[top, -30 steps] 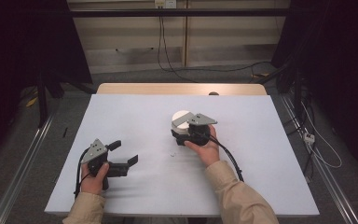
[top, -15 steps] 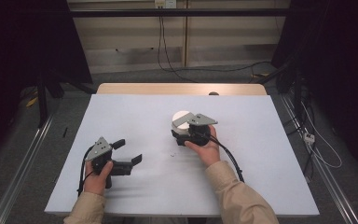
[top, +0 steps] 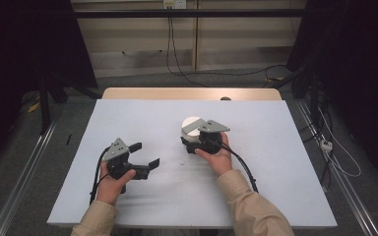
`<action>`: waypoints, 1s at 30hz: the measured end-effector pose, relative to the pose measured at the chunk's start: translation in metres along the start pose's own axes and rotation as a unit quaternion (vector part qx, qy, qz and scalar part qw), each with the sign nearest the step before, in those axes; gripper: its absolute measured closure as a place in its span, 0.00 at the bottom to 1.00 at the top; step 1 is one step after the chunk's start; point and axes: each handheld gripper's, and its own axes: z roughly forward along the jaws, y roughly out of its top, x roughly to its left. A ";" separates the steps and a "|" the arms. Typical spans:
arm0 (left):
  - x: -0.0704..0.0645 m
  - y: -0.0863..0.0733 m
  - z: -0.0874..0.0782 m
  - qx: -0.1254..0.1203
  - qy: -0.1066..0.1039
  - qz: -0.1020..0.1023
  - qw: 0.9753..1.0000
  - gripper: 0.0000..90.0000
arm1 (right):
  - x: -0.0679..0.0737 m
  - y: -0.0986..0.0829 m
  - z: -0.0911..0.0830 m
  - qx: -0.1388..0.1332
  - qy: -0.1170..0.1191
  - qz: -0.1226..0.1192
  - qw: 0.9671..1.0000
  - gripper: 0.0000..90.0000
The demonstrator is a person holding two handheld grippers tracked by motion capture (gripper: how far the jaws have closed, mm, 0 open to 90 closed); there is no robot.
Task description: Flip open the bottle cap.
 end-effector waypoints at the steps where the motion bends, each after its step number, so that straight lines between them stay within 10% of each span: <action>1: 0.000 0.001 0.002 0.001 -0.001 -0.002 1.000 0.05 | 0.000 0.000 0.000 0.001 -0.001 0.000 1.000 0.20; 11: -0.007 0.015 0.020 0.014 -0.014 -0.005 1.000 0.06 | 0.000 0.000 0.000 0.000 -0.002 0.000 1.000 0.20; 30: -0.006 0.036 0.045 0.028 -0.029 -0.018 0.999 0.49 | 0.001 -0.001 0.000 0.001 -0.003 0.002 1.000 0.20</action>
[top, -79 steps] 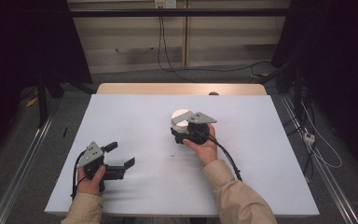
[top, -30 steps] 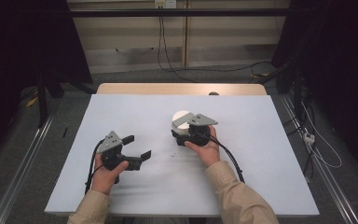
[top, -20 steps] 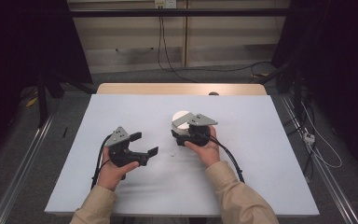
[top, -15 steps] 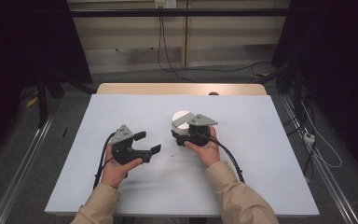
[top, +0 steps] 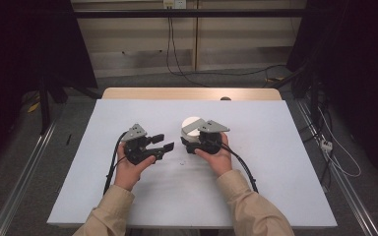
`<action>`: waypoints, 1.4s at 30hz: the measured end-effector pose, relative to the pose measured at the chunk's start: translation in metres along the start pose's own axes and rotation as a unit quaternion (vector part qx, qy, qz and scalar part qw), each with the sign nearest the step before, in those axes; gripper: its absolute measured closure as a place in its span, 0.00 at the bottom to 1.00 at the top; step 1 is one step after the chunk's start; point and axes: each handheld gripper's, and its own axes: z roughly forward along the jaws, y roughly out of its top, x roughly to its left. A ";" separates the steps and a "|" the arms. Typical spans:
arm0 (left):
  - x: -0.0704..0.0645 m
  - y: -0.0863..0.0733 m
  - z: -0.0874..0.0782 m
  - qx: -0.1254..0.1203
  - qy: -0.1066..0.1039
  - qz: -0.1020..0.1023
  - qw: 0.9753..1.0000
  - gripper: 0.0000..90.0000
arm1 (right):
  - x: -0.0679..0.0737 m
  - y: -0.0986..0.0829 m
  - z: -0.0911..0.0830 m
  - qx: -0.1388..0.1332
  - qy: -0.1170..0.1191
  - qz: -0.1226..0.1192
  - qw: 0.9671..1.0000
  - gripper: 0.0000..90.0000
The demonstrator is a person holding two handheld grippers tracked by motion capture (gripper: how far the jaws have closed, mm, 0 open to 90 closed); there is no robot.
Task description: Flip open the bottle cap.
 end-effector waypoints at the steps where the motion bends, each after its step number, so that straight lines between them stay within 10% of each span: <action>1: 0.000 0.001 0.001 0.004 -0.002 0.003 1.000 0.50 | 0.000 0.000 0.000 0.001 0.000 0.000 1.000 0.20; 29: -0.001 0.018 0.029 0.047 -0.014 0.015 0.999 1.00 | 0.001 0.000 0.000 0.001 -0.002 0.001 1.000 0.20; 42: -0.003 0.022 0.036 0.051 -0.012 0.018 0.998 1.00 | 0.001 0.000 0.000 0.002 -0.002 -0.001 1.000 0.21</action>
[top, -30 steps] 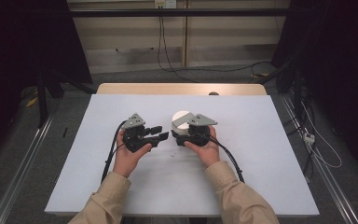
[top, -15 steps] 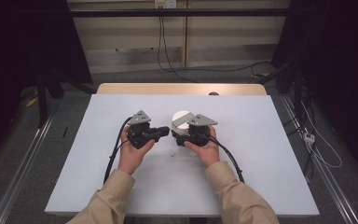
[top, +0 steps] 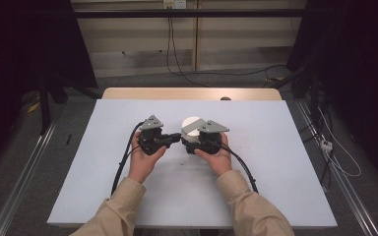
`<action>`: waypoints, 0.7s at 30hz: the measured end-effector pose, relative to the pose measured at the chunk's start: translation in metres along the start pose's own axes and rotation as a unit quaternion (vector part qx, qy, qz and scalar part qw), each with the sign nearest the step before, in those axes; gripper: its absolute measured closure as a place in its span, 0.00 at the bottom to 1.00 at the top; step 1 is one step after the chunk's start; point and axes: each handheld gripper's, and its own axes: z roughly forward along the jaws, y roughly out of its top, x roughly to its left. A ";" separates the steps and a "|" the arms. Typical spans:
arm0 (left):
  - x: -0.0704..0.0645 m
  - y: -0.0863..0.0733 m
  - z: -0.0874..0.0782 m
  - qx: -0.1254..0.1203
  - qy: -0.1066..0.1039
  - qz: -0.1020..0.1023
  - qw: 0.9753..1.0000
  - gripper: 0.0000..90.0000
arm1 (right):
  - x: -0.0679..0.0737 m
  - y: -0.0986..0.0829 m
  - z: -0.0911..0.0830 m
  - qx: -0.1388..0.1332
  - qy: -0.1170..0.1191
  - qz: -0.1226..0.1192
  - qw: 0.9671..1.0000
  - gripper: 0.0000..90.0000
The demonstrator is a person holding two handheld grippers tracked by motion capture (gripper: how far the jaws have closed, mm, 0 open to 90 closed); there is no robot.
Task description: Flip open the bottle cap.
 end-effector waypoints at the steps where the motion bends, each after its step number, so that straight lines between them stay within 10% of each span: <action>1: 0.000 0.000 0.000 0.000 0.000 -0.001 1.000 1.00 | 0.000 0.000 0.000 0.000 0.000 0.000 1.000 0.21; 21: -0.005 0.015 -0.002 -0.014 -0.004 0.006 1.000 1.00 | 0.000 -0.001 0.000 -0.002 -0.002 -0.002 1.000 0.21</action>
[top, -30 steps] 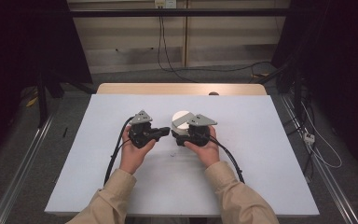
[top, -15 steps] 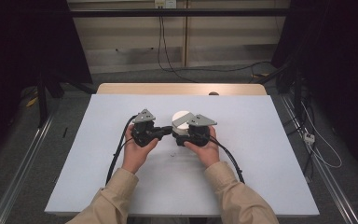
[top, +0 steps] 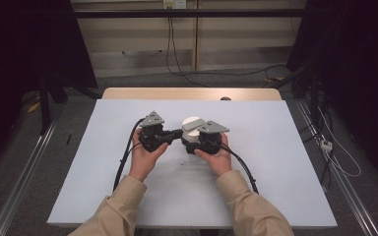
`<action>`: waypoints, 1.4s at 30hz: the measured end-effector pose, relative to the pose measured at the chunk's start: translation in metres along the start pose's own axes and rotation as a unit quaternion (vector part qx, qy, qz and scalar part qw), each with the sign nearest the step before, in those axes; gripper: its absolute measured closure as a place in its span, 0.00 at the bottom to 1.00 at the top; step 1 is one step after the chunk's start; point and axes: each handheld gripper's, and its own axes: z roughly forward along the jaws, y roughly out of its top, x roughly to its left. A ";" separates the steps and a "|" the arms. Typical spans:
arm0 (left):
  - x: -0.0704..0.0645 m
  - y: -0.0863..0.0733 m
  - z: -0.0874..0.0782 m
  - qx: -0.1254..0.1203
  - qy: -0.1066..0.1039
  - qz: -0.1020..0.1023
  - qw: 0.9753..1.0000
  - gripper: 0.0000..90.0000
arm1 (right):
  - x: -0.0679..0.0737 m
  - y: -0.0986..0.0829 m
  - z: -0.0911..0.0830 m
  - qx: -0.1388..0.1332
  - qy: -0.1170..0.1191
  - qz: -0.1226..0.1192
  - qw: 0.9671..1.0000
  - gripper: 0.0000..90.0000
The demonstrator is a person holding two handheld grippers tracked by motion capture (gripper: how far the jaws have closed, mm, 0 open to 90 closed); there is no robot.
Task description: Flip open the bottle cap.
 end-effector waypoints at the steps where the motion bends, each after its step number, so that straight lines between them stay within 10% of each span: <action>1: 0.000 0.001 0.000 0.000 0.000 -0.002 1.000 1.00 | 0.000 0.000 0.000 0.000 0.000 0.000 1.000 0.21; 42: -0.010 0.034 0.019 -0.008 -0.001 0.012 1.000 1.00 | 0.000 -0.001 0.000 0.000 -0.001 0.000 1.000 0.21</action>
